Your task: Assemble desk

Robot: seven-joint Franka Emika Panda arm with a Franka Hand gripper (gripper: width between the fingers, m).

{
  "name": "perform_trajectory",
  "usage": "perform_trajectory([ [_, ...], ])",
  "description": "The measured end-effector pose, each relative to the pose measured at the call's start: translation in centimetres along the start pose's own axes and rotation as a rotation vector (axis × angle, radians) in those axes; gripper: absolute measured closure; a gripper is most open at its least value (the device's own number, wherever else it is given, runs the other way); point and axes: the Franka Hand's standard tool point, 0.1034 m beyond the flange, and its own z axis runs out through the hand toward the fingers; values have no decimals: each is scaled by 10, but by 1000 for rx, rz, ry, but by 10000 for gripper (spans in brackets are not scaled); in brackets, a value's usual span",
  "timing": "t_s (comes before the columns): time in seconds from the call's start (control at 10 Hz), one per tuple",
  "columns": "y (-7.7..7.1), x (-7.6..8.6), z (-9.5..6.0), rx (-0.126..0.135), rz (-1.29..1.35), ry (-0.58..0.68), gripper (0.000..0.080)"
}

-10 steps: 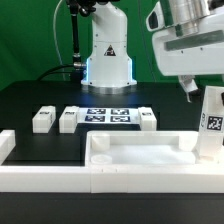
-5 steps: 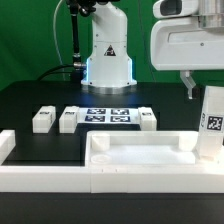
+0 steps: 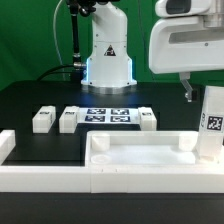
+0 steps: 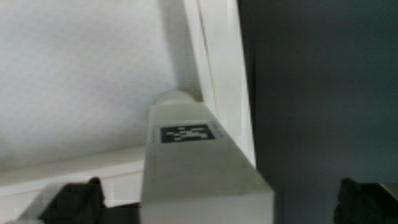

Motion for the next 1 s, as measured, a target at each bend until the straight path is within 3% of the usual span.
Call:
perform_trajectory([
  [0.1,1,0,0,-11,-84,3,151],
  [0.4,5,1,0,-9,-251,2,151],
  [0.6,5,1,0,-9,-252,2,399],
  [0.7,6,2,0,-11,-246,4,399],
  [0.8,9,3,0,-12,-223,6,501],
  [1.0,11,4,0,-4,-59,18,501],
])
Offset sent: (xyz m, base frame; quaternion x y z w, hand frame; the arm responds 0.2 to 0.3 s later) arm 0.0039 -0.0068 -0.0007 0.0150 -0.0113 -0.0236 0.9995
